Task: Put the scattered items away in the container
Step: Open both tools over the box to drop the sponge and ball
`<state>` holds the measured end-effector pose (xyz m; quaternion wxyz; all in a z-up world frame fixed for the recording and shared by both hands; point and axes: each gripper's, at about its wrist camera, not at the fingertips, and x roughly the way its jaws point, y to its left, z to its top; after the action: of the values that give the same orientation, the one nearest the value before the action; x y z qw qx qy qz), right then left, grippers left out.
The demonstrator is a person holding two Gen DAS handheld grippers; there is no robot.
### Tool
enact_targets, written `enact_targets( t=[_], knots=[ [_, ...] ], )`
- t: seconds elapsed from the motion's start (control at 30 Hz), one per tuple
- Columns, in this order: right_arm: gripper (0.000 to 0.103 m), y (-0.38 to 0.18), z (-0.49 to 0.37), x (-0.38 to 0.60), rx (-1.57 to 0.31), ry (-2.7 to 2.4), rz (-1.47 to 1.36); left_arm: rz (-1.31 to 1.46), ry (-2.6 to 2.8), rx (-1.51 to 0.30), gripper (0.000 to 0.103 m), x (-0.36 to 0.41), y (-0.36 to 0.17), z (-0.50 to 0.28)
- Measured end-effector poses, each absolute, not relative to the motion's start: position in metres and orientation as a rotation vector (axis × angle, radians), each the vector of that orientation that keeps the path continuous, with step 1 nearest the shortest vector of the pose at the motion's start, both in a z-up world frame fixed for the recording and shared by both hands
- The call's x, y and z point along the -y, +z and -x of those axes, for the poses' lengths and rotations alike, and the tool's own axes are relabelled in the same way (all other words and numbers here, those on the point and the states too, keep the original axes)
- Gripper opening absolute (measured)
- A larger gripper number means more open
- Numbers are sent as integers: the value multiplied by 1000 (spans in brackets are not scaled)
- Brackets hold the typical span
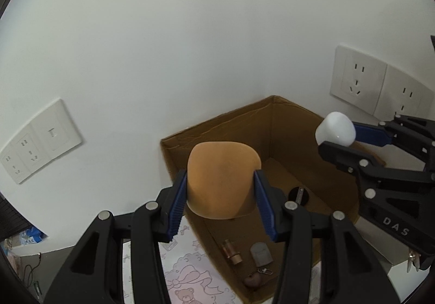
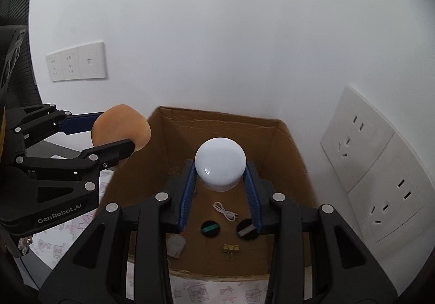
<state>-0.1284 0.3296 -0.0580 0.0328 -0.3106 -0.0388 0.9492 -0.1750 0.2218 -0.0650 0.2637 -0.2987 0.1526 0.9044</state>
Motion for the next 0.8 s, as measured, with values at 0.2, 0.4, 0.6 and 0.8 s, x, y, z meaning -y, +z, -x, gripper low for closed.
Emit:
enact_targets(
  t=[0.2,0.4,0.6,0.8],
  knots=[
    [37,-68,135,-348,94,2890,984,836,2419,-406,47,-237,-74,184],
    [37,-75,138,-357,79,2877,997,856,2402,-402,47,-243,-80,192],
    [37,-85,143,-362,57,2857,1041,906,2362,-394,52,-248,-90,199],
    [94,-95,147,-368,30,2779,1054,1041,2384,-440,65,-250,-103,212]
  ],
)
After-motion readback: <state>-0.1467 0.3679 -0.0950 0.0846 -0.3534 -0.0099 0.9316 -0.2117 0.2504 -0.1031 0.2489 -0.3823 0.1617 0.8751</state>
